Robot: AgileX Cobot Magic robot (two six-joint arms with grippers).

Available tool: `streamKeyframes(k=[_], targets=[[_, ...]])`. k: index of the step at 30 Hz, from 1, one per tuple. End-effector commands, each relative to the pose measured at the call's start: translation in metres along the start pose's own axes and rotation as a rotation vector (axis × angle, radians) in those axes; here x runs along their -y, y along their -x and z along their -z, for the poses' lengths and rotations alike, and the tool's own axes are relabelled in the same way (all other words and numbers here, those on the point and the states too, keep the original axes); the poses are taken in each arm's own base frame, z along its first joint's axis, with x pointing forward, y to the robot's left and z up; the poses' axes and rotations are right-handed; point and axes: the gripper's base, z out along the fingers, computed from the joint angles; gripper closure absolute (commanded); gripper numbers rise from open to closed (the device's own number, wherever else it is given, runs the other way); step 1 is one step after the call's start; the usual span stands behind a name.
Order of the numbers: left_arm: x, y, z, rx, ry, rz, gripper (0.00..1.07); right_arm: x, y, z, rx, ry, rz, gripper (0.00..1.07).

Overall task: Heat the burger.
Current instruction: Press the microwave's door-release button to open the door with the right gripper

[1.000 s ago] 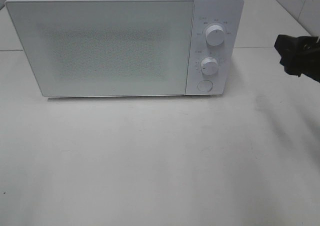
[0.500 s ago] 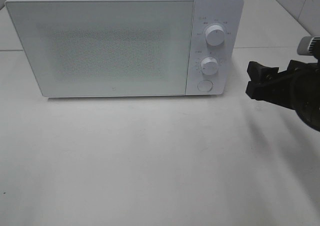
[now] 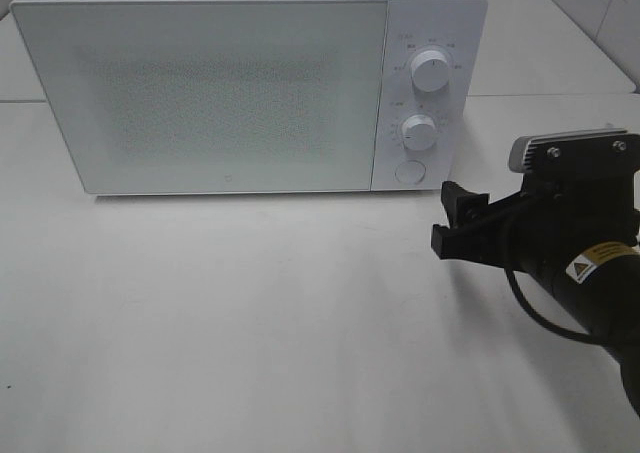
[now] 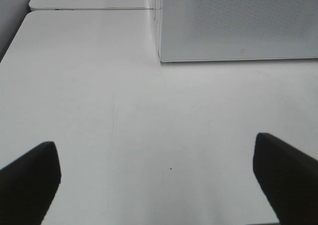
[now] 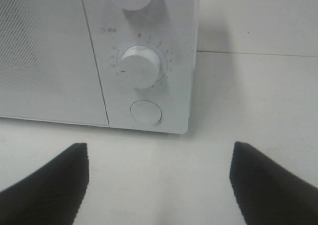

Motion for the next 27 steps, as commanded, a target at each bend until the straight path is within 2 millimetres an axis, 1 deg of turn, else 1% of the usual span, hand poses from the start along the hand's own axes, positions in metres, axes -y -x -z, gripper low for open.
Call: streamKeyframes(k=[1,3,8,12,14,15,16,17,18,19,20,21,22,23,24,25,26,27], targets=[[0.001,-0.002,0.002,0.027,-0.006,0.011,0.09,-0.006,0.010,0.000,0.113,-0.018,0.038,0.33],[0.001,-0.002,0.002,0.027,-0.006,0.011,0.09,-0.014,0.007,0.001,0.101,-0.018,0.074,0.33],[0.001,-0.002,0.002,0.027,-0.006,0.011,0.09,-0.021,0.008,0.002,0.105,-0.027,0.077,0.33],[0.001,-0.002,0.002,0.027,-0.006,0.011,0.09,-0.021,0.008,0.001,0.105,-0.034,0.054,0.33],[0.001,-0.002,0.002,0.027,-0.006,0.011,0.09,-0.021,0.007,0.001,0.092,-0.034,-0.012,0.33],[0.001,-0.002,0.002,0.027,-0.006,0.011,0.09,-0.021,0.007,0.001,0.092,-0.034,-0.012,0.33],[0.001,-0.002,0.002,0.027,-0.006,0.011,0.09,-0.021,0.006,0.001,0.081,-0.031,-0.042,0.33],[0.001,-0.002,0.002,0.027,-0.006,0.011,0.09,-0.021,0.005,0.001,0.065,-0.026,-0.134,0.33],[0.001,-0.002,0.002,0.027,-0.006,0.011,0.09,-0.021,0.005,0.001,0.065,-0.026,-0.134,0.33],[0.001,-0.002,0.002,0.027,-0.006,0.011,0.09,-0.021,0.004,0.001,0.056,-0.024,-0.187,0.33],[0.001,-0.002,0.002,0.027,-0.006,0.011,0.09,-0.021,0.003,0.001,0.046,-0.021,-0.291,0.33],[0.001,-0.002,0.002,0.027,-0.006,0.011,0.09,-0.022,0.002,0.001,0.039,-0.020,-0.351,0.33],[0.001,-0.002,0.002,0.027,-0.006,0.011,0.09,-0.022,0.002,0.001,0.039,-0.020,-0.351,0.33],[0.001,-0.002,0.002,0.027,-0.006,0.011,0.09,-0.022,0.001,0.000,0.033,-0.018,-0.466,0.34],[0.001,-0.002,0.002,0.027,-0.006,0.011,0.09,-0.022,0.001,0.000,0.034,-0.017,-0.532,0.34],[0.001,-0.002,0.002,0.027,-0.006,0.011,0.09,-0.022,0.001,0.000,0.034,-0.017,-0.532,0.34],[0.001,-0.002,0.002,0.027,-0.006,0.011,0.09,-0.022,0.001,0.000,0.034,-0.014,-0.670,0.36],[0.001,-0.002,0.002,0.027,-0.006,0.011,0.09,-0.022,0.001,0.000,0.034,-0.013,-0.724,0.36]])
